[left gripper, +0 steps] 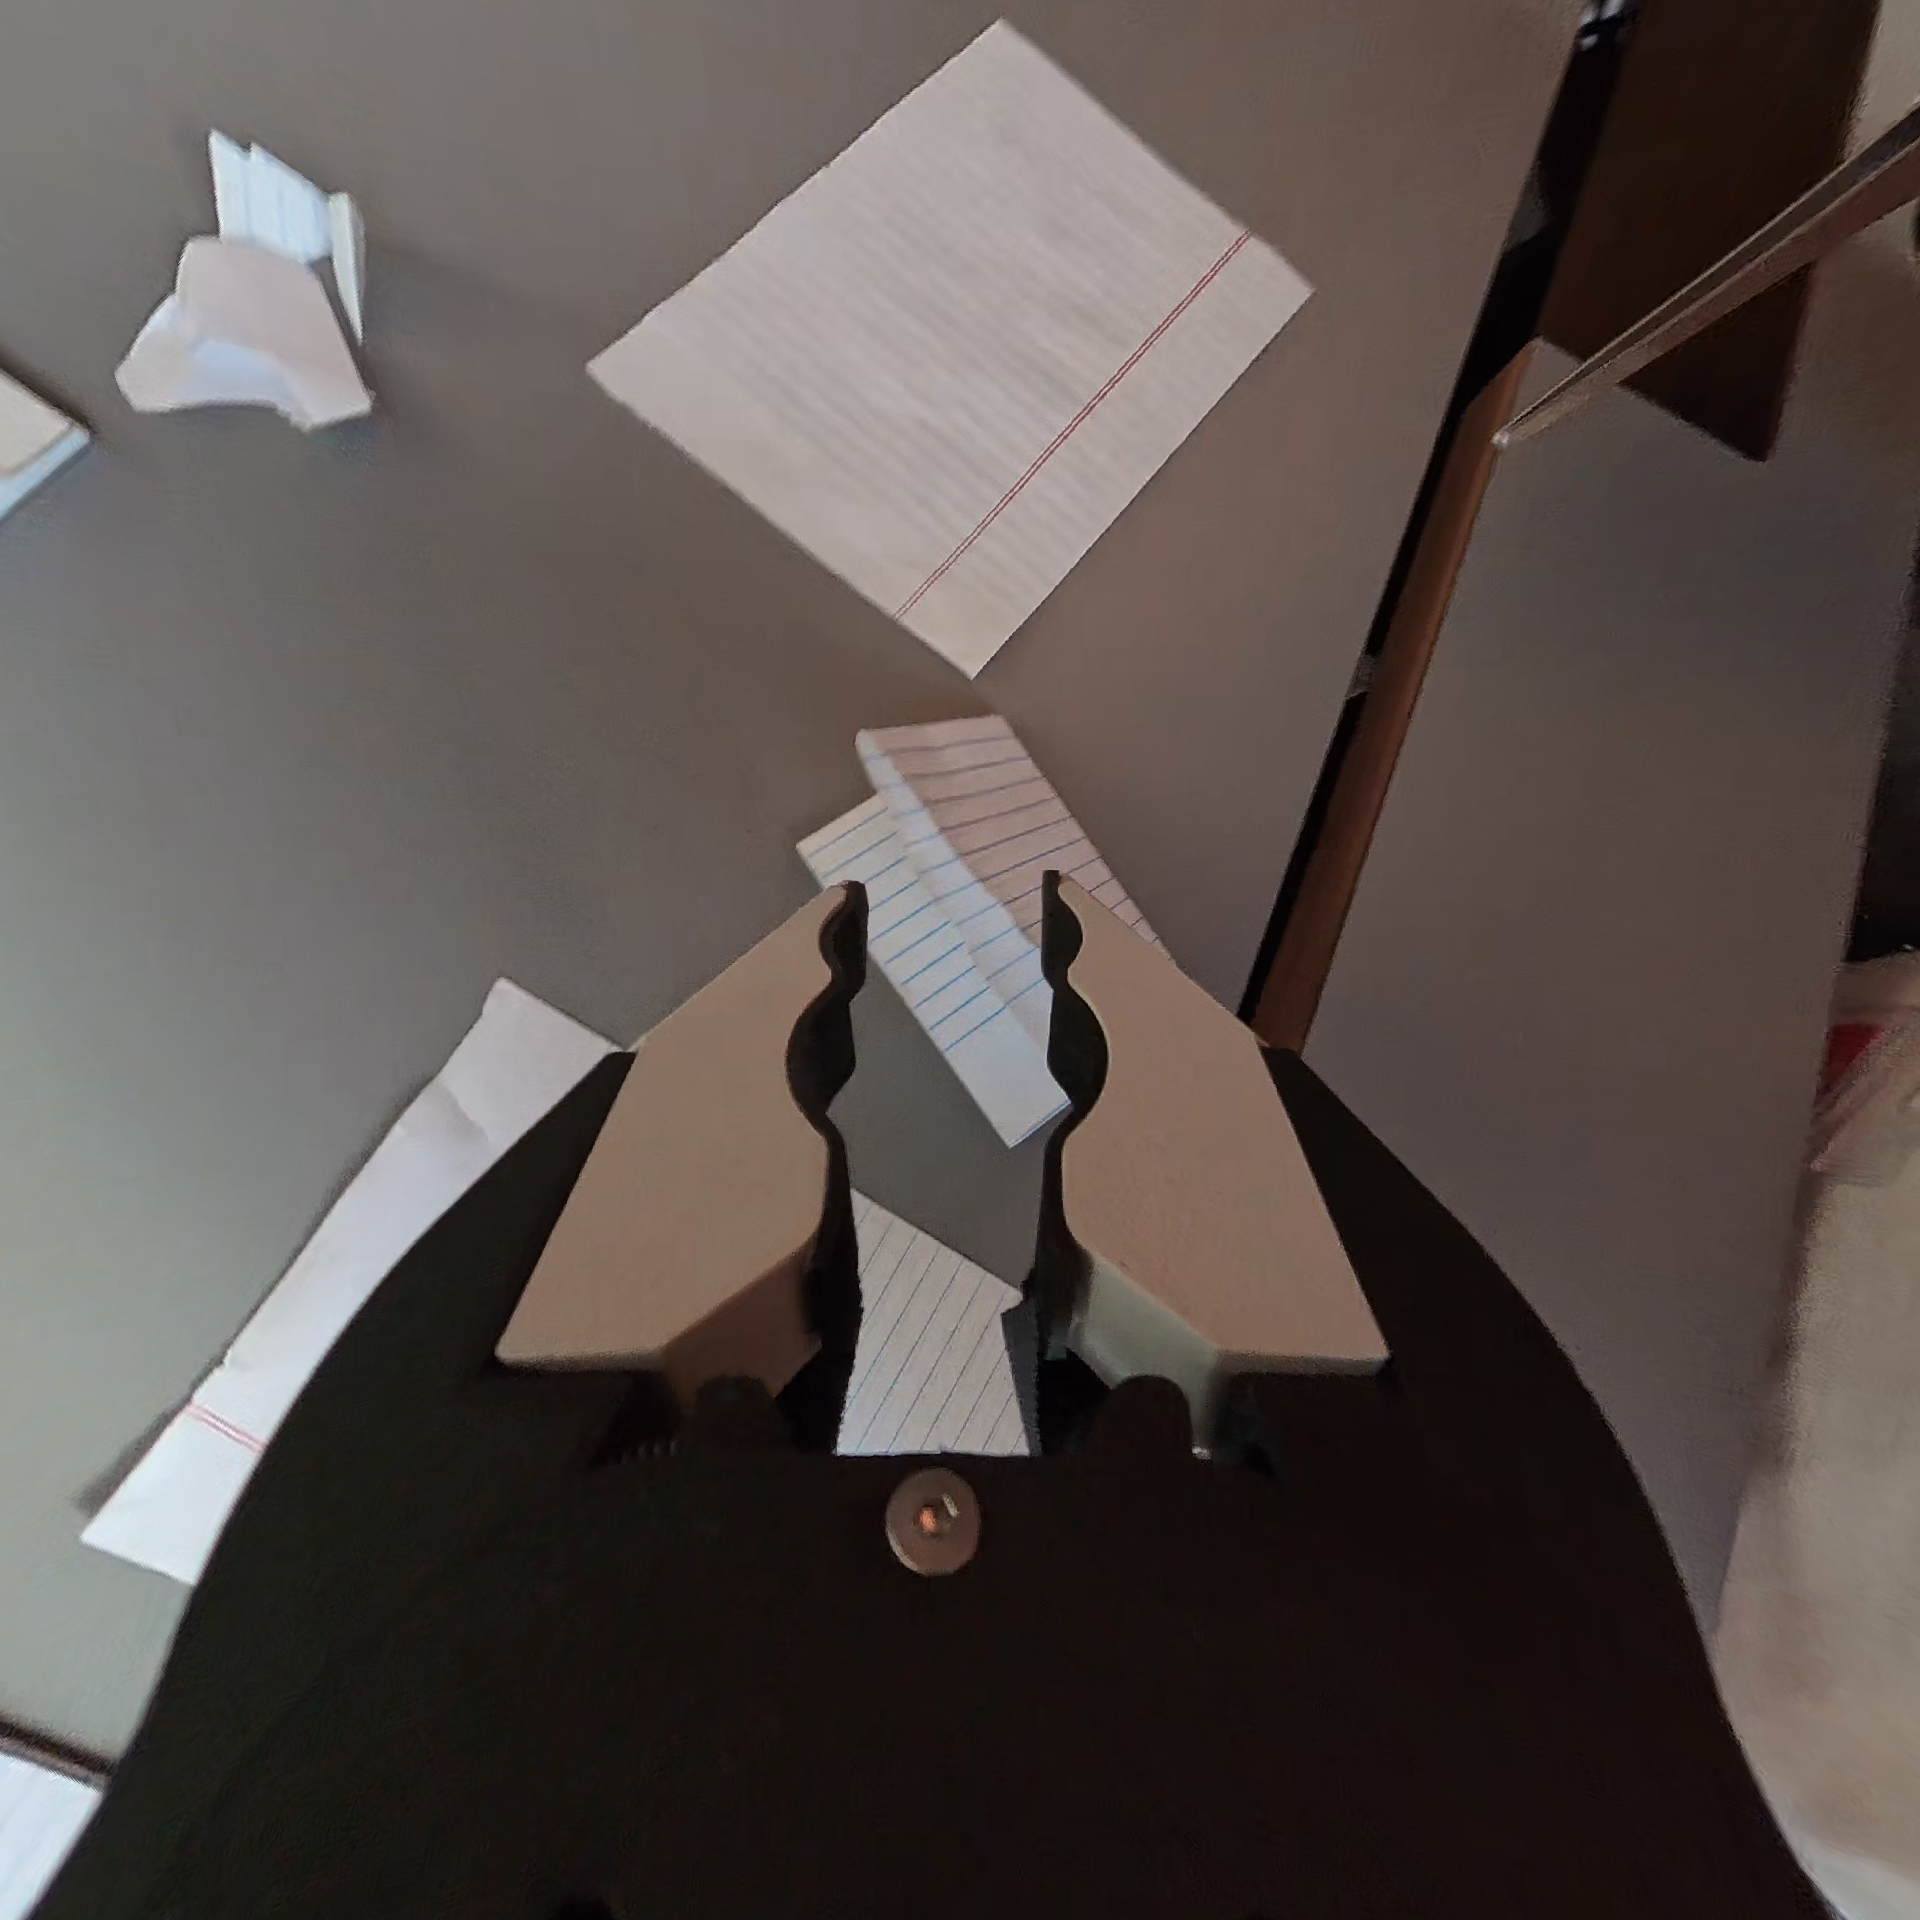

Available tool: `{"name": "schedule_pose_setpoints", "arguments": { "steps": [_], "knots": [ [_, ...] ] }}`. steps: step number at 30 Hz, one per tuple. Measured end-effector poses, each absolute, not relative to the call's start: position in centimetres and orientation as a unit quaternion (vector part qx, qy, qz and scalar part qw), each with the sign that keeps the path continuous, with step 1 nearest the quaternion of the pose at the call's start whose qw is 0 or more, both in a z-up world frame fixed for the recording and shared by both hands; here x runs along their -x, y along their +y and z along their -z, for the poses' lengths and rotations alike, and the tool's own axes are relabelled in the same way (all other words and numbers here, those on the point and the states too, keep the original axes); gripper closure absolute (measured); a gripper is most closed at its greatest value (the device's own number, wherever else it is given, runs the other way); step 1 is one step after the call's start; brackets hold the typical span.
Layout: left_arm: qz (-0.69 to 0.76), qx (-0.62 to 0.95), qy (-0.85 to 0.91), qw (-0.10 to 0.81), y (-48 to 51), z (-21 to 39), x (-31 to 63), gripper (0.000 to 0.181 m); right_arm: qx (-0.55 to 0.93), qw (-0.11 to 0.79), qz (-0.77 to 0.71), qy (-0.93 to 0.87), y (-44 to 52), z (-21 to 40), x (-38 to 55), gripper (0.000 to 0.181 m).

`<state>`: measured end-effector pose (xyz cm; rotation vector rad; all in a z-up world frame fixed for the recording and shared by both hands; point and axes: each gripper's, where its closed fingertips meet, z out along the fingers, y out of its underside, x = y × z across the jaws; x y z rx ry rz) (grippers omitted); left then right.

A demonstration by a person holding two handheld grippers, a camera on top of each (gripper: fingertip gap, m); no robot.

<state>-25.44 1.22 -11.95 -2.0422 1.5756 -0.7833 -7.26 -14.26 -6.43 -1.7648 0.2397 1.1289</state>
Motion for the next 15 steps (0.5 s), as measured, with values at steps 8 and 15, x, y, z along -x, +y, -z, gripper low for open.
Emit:
{"name": "schedule_pose_setpoints", "arguments": {
  "steps": [8,15],
  "knots": [
    [0.188,0.774,0.551,0.248,0.9,16.1,26.6,0.156,0.733,0.383,-0.533,0.179,-7.5,10.3,12.3,0.17],
    [0.114,0.799,0.504,0.309,0.1,16.2,25.7,0.166,0.76,0.355,-0.505,0.204,-5.8,12.7,11.9,0.17]
  ]
}}
